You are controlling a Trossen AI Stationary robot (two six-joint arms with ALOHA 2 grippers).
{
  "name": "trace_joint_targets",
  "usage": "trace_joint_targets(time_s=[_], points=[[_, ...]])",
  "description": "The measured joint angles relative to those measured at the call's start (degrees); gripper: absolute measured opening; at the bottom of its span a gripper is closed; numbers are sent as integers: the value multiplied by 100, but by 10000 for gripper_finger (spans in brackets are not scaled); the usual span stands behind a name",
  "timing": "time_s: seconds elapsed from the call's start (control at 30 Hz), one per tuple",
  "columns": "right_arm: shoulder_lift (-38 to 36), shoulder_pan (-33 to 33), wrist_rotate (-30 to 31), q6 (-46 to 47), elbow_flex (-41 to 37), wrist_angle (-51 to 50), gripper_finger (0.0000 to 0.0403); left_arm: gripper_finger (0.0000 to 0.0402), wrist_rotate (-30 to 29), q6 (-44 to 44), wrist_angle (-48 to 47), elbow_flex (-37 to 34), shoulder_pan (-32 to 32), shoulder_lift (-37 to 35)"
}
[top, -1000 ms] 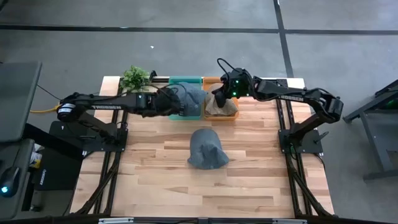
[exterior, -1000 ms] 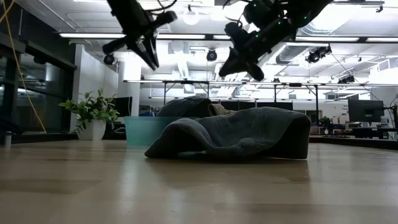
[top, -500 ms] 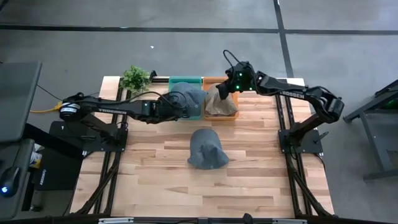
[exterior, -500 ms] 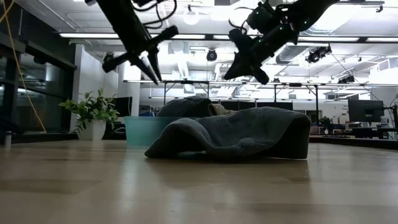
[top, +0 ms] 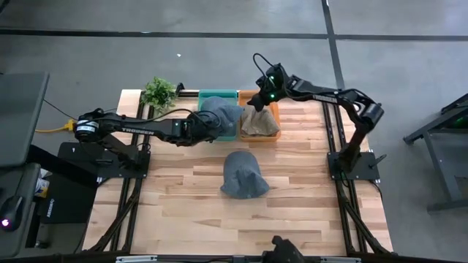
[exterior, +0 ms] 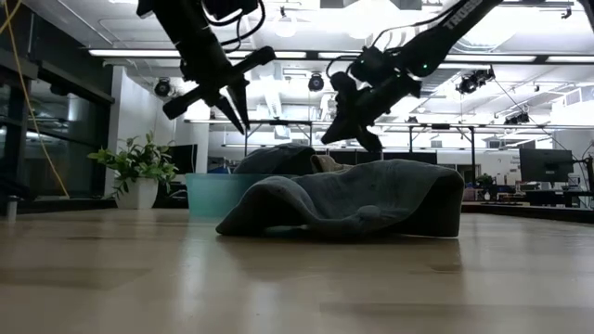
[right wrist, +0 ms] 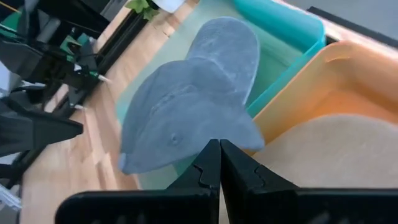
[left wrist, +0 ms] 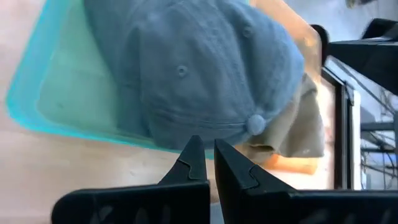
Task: Pick & Place hat
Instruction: Put the bottom blue cap into the green bin
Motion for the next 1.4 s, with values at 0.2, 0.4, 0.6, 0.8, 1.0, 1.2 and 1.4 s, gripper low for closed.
trace_joint_targets(time_s=[0.2,0.4,0.6,0.8,1.0,1.2,1.4], points=[[498,-64,16,-721,640,-540,0,1,343,-368,251,0,-62,2],[914,-51,69,-2528,1360,-1404,0,1,142,-359,834,0,-293,1],[941,-42,673,-4117,1475,-1658,0,1,57,-684,823,0,-348,0],[941,3,811,-4719,1475,-1484,0,1,244,-860,909,0,-348,17],[941,196,761,-5433,1475,-1332,0,1,478,-983,1540,12,-341,401],[941,266,768,-6067,1475,-1402,0,1,441,-964,1849,9,-348,781],[925,265,1231,-6136,1473,-1552,0,1,433,22,1853,9,-349,778]])
